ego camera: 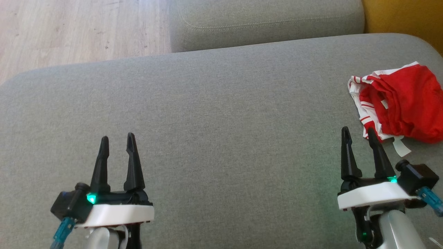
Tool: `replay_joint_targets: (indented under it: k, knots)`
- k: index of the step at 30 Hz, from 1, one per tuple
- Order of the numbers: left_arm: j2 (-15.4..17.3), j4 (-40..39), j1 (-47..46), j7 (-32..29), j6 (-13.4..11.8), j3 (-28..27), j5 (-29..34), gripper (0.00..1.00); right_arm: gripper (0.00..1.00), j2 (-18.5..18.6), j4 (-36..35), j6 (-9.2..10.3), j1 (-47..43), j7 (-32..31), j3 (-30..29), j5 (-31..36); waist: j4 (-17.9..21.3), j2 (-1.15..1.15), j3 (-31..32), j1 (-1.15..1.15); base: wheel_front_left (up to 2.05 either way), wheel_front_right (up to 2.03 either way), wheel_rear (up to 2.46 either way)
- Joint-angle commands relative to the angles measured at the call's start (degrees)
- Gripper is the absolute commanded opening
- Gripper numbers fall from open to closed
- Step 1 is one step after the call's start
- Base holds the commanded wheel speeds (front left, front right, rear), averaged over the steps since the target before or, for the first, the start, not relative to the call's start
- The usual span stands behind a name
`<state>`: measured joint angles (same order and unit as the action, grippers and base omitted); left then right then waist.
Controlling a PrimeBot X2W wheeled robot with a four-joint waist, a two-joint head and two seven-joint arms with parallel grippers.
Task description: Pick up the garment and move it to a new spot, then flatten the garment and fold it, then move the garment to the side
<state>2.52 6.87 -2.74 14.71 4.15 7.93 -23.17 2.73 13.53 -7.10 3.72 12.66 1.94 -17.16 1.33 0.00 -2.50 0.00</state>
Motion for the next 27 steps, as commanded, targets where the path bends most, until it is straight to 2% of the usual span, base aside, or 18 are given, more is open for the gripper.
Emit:
replay_joint_targets:
  k: [1, 18, 19, 27]
  knots:
    - [0.4, -1.9, -1.3, 0.3, -0.4, -2.1, -0.6, 1.00, 1.00, 0.2, -1.6, -0.39, 2.0, 0.9, 1.5, -0.3, 0.0, 0.00, 0.0, 0.00, 0.00, 0.00, 0.00]
    - [0.4, -1.7, -1.4, 0.3, -0.1, -2.7, -2.0, 1.00, 1.00, 0.2, -0.8, -0.39, 2.5, 1.5, 2.0, -0.4, -0.1, 0.00, 0.0, 0.00, 0.00, 0.00, 0.00]
    - [0.0, 0.1, 0.0, 0.0, -0.1, -0.6, -1.6, 0.00, 0.00, 0.0, 0.8, 0.00, 0.3, 0.5, 0.5, -0.1, -0.1, 0.00, 0.0, 0.00, 0.00, 0.00, 0.00]
    - [0.0, 2.2, 0.4, -0.8, 0.0, -0.9, -4.6, 0.00, 0.00, 0.1, 2.5, 0.04, -0.2, -0.2, 0.4, -3.4, -0.2, 0.00, 0.1, 0.00, 0.00, 0.00, 0.00]
